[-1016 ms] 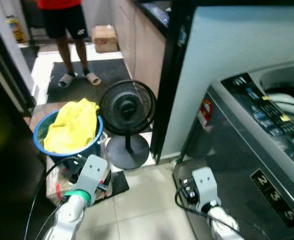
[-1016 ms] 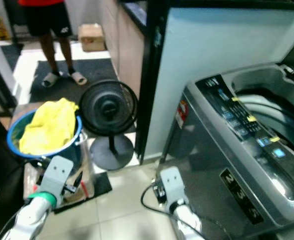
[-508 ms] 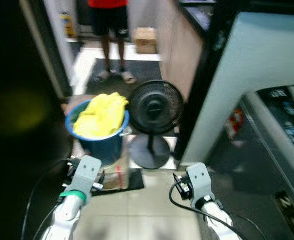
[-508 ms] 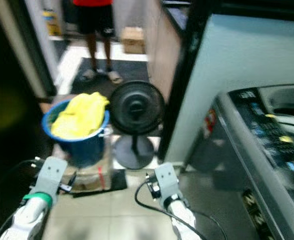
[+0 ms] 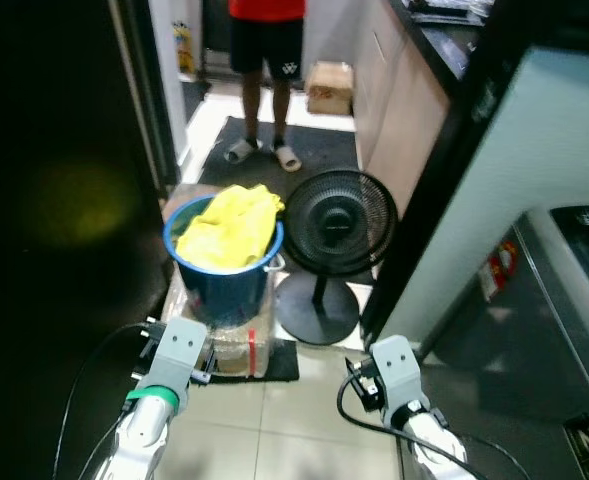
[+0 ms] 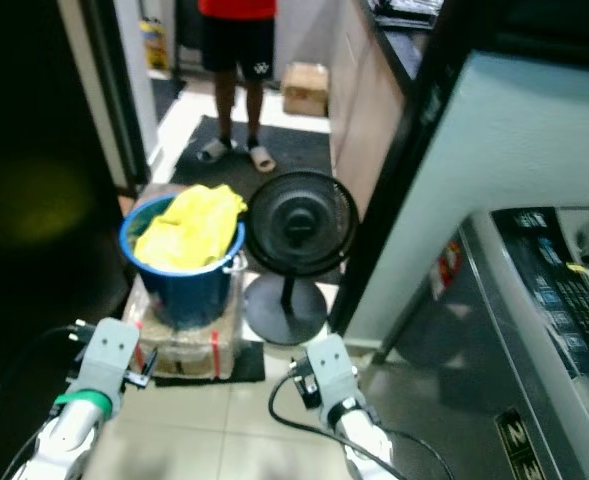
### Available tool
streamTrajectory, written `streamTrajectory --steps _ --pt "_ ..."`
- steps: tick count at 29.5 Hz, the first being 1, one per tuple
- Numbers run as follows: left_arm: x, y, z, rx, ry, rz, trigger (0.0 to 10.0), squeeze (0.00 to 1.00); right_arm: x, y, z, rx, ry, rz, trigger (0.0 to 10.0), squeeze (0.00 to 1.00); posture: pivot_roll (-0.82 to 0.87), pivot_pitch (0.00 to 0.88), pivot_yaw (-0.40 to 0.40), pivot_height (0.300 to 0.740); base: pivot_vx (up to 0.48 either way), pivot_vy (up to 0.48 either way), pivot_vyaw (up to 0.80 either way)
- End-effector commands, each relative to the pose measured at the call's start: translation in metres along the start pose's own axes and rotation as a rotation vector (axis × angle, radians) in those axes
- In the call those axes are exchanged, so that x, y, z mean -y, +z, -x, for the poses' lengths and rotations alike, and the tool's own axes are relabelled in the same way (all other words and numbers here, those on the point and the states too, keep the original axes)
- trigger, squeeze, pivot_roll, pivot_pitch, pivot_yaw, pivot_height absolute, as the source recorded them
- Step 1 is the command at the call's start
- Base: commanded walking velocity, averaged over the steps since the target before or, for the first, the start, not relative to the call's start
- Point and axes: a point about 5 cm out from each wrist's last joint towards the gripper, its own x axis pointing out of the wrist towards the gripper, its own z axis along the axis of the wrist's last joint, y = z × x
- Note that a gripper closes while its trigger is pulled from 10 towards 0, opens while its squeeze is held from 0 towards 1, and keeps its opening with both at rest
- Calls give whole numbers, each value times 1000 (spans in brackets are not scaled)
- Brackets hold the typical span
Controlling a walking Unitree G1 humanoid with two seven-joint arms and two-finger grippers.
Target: Clothes washing
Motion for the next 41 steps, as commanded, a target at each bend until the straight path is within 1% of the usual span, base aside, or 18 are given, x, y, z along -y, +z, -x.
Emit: streamTrajectory --steps 1,3,27,33,41 --pt "3 -2 0 -8 -6 2 10000 0 1 -6 5 -17 -2 9 10000 0 117 25 -16 740 465 0 781" --pt "3 -3 0 -8 -6 2 10000 0 1 -6 5 -17 -3 11 10000 0 117 25 -16 740 465 0 781" --pt "4 -4 -1 -6 6 4 10000 0 1 -8 5 -29 -7 11 10000 0 117 34 -19 740 422 0 0" --pt "4 -4 -1 -4 4 3 10000 0 5 -9 6 -35 -32 -18 10000 0 115 40 -16 740 391 0 0" --pt "5 -3 -2 -4 0 8 10000 0 9 -7 5 -30 -48 -6 10000 0 112 41 -15 740 359 0 0"
